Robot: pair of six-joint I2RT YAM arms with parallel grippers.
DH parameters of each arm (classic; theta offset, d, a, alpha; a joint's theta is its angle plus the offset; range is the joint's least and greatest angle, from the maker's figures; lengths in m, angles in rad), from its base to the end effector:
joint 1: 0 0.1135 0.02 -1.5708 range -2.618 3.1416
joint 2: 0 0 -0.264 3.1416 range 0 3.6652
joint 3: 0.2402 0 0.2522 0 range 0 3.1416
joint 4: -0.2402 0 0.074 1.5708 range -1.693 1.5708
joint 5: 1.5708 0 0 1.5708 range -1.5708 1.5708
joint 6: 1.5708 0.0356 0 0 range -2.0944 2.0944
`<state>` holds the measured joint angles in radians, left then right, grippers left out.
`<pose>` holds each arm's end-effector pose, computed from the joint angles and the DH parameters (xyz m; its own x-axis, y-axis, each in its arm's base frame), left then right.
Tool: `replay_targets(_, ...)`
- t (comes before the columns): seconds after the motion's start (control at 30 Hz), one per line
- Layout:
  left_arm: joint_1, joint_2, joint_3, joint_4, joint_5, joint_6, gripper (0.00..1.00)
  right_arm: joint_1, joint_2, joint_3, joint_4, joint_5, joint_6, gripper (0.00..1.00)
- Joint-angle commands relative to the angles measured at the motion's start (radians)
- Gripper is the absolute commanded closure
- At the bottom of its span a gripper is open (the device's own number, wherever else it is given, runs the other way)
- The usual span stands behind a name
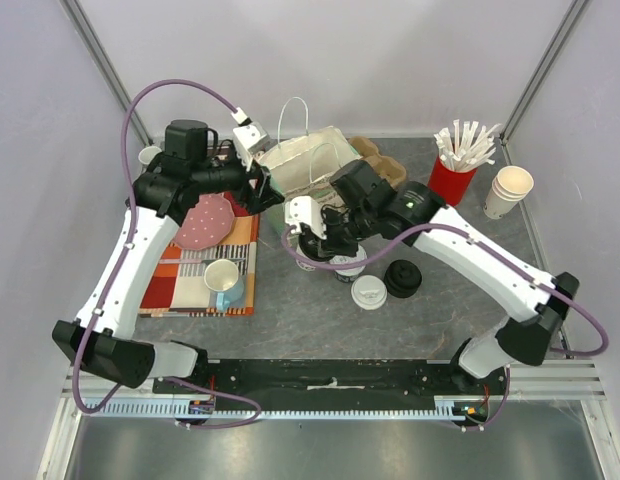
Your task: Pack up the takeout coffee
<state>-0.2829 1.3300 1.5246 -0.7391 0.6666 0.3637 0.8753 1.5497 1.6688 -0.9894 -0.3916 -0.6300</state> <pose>0.2560 -0.0973 0.4233 -0.2061 0.3511 -0.9134 0.8566 0.5159 0.0050 0.1943 0.2539 0.3844 0.1151 -0.7119 -0.6928 -0.9894 -0.0198 -0.1440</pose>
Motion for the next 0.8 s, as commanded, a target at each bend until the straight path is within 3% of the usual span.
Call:
replay_targets(0.0,-0.027,0.05,0.084,0.006,0.018,-0.019,0.2,0.005,-0.102,0.055,-0.074,-0.015,0.093,1.0)
replay_targets(0.1,-0.027,0.101,0.144,0.003,-0.01,-0.006,0.19,0.005,-0.158,0.068,-0.121,0.029,0.145,1.0)
replay_targets(0.27,-0.099,0.221,0.27,-0.14,-0.027,0.089,0.18,-0.004,-0.233,0.083,-0.153,0.152,0.251,1.0)
replay_targets(0.6,-0.134,0.322,0.281,-0.193,-0.139,0.267,0.18,-0.156,-0.286,0.138,-0.247,0.25,0.296,1.0)
replay_targets(0.77,-0.151,0.356,0.284,-0.212,-0.18,0.305,0.25,-0.255,-0.281,0.164,-0.262,0.258,0.267,1.0)
